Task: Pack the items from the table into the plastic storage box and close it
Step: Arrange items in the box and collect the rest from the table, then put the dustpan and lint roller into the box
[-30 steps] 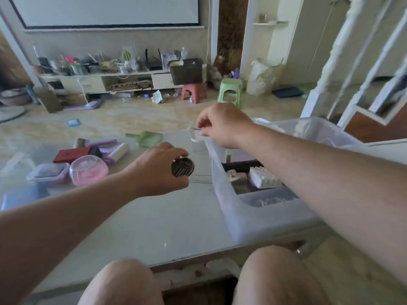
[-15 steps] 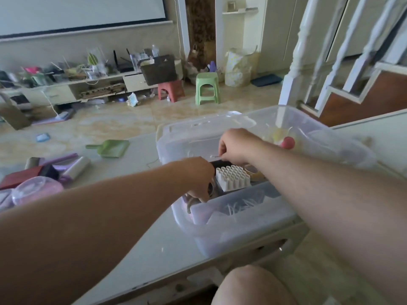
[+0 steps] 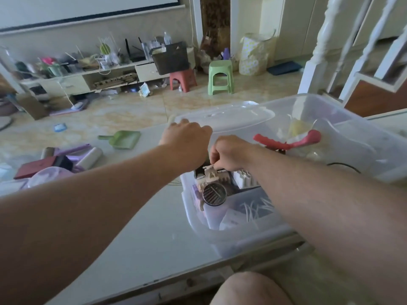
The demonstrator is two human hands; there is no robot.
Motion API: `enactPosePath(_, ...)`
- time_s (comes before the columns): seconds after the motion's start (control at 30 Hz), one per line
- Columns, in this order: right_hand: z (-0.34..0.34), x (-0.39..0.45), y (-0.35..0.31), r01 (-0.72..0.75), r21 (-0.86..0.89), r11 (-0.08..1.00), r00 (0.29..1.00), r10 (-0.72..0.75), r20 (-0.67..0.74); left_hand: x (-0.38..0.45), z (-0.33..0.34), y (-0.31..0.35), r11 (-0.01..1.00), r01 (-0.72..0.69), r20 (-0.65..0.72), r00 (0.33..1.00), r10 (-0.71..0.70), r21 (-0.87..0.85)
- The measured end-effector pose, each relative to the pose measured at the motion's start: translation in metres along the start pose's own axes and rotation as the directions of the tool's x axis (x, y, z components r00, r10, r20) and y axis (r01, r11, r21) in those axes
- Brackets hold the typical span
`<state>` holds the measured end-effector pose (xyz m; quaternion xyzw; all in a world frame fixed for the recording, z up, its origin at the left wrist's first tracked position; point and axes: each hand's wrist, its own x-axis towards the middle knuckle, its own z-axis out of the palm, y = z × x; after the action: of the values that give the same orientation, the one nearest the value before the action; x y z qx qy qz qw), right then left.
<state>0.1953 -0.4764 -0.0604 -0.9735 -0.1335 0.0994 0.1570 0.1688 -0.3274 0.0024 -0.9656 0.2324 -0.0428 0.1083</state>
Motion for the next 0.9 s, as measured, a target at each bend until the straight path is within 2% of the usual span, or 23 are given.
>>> enactPosePath(0.13, -0.001, 0.001, -0.008, 0.041, 0.092, 0.995, 0.999, -0.038, -0.032, -0.001, 0.009, -0.006, 0.987, 0.049, 0.047, 0.998, -0.042, -0.156)
enactPosePath(0.33, -0.006, -0.005, -0.005, 0.031, 0.137, 0.99, 0.996, -0.02, -0.082, -0.005, 0.016, -0.009, 0.919, 0.064, -0.085, 0.991, -0.105, -0.389)
enactPosePath(0.5, -0.018, -0.009, -0.012, -0.006, 0.121, 0.993, 0.982, 0.028, -0.184, -0.018, 0.022, -0.024, 0.844, 0.068, -0.239, 0.944, -0.227, -0.531)
enactPosePath(0.6, -0.035, -0.008, -0.033, 0.026, 0.067, 0.997, 0.973, -0.01, -0.23, -0.046, 0.038, -0.057, 0.863, -0.002, -0.277, 0.947, -0.16, -0.506)
enactPosePath(0.67, -0.048, -0.005, -0.057, 0.085, 0.042, 0.995, 0.963, -0.072, -0.258, -0.071, 0.059, -0.091, 0.906, -0.009, -0.247, 0.963, -0.105, -0.423)
enactPosePath(0.73, -0.056, 0.004, -0.085, 0.122, 0.026, 0.992, 0.956, -0.111, -0.273, -0.095, 0.081, -0.131, 0.937, 0.057, -0.166, 0.979, -0.12, -0.344)
enactPosePath(0.9, -0.048, 0.056, -0.167, 0.18, -0.085, 0.98, 0.962, -0.193, -0.193, -0.136, 0.122, -0.221, 0.906, 0.32, 0.054, 0.947, -0.318, -0.278)
